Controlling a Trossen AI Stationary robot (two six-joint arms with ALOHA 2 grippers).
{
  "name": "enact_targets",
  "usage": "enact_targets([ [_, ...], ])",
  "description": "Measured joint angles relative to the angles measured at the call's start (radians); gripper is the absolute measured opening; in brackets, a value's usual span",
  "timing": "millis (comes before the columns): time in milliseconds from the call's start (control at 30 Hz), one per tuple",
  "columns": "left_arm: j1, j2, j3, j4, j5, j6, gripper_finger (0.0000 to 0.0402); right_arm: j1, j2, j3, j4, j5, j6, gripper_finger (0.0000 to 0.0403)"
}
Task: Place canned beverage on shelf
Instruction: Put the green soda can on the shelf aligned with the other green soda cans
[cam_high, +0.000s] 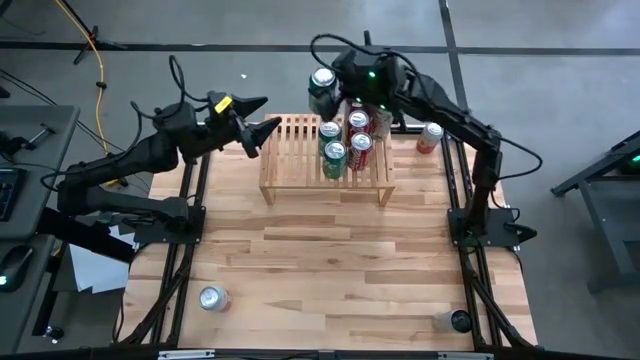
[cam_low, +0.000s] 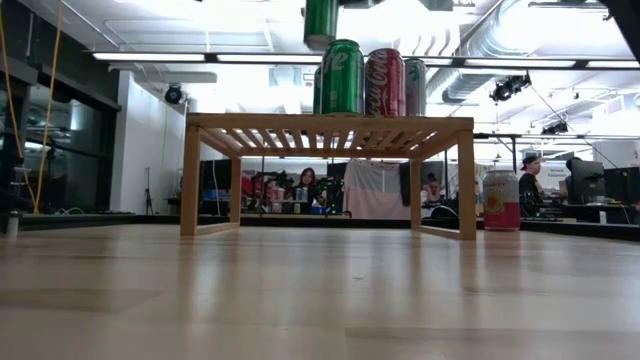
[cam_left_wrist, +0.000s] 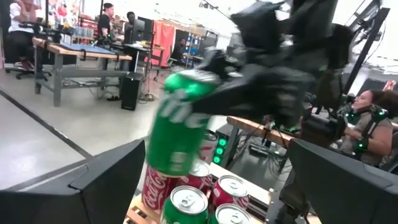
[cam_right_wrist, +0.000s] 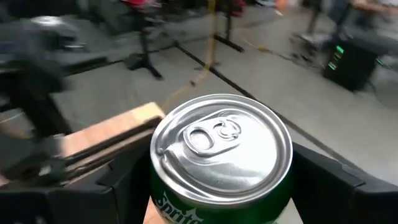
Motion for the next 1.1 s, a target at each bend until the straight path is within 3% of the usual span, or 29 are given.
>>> enact_targets([
  [200,-0.001,0.004,0.0,0.001,0.0,-0.012,0.0388,-0.036,0.079,0.0,-0.009,0.128,0.038,0.0291],
  [567,-0.001,0.004,0.0,0.0,0.0,-0.044,0.0388,-0.049,0.161,0.0,-0.108,0.159,0.214,0.0291],
  [733,-0.001,0.004,0.0,-0.001,0.0,-0.044,0.0388,-0.059,0.171,-0.001,-0.14,0.211,0.253,0.0291],
  [1100,-0.001,0.004,0.0,-0.018,0.0,-0.025,0.0388,-0.062,0.178,-0.017,-0.168,0.207,0.299,0.0291],
])
